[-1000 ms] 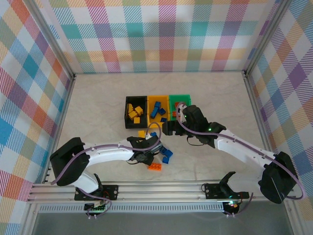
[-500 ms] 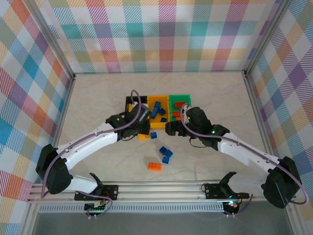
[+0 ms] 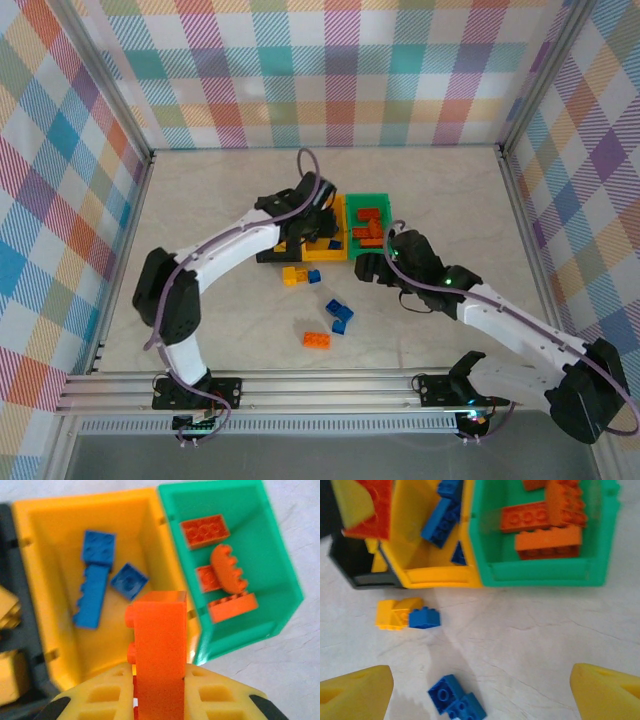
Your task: Sort the legos into containers by color
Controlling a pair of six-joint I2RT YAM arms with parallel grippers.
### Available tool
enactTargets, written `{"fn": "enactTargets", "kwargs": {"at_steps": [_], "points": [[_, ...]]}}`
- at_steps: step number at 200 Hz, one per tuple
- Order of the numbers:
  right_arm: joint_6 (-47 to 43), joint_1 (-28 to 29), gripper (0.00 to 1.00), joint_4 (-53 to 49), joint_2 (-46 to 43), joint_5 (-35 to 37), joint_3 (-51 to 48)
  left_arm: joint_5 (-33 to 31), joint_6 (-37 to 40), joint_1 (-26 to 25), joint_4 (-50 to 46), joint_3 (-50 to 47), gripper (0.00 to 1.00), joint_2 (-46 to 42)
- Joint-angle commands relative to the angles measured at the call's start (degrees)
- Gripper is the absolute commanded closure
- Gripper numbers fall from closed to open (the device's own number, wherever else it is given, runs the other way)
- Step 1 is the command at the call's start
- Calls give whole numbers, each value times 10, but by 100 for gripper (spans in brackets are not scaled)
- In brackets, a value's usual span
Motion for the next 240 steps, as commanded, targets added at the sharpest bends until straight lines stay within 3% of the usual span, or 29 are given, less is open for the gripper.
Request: {"fn": "enactTargets", "kwargs": {"at_steps": [1,71,116,146,174,185,240], "points": [[35,-4,8,-28,-34,45,-25,30,5,-20,9,79,86,58],[48,-4,8,-46,-78,43,-49,42,5,-30,-55,298,81,229],[15,-4,6,-37,-83,0,-37,42,0,-38,-80,361,40,247],[-26,-4,6,-26,-67,-63,-26,44,1,-44,-92,371,26,206],[-38,4,8,-5,-18,-120,-17,47,7,-56,-51,263,17,89],[-34,19,8,9,7,-119,-15,43,5,-62,-22,191,1,30],[-46,113,8,37,181,-73,51,1,-44,-74,68,-177,0,-273]]}}
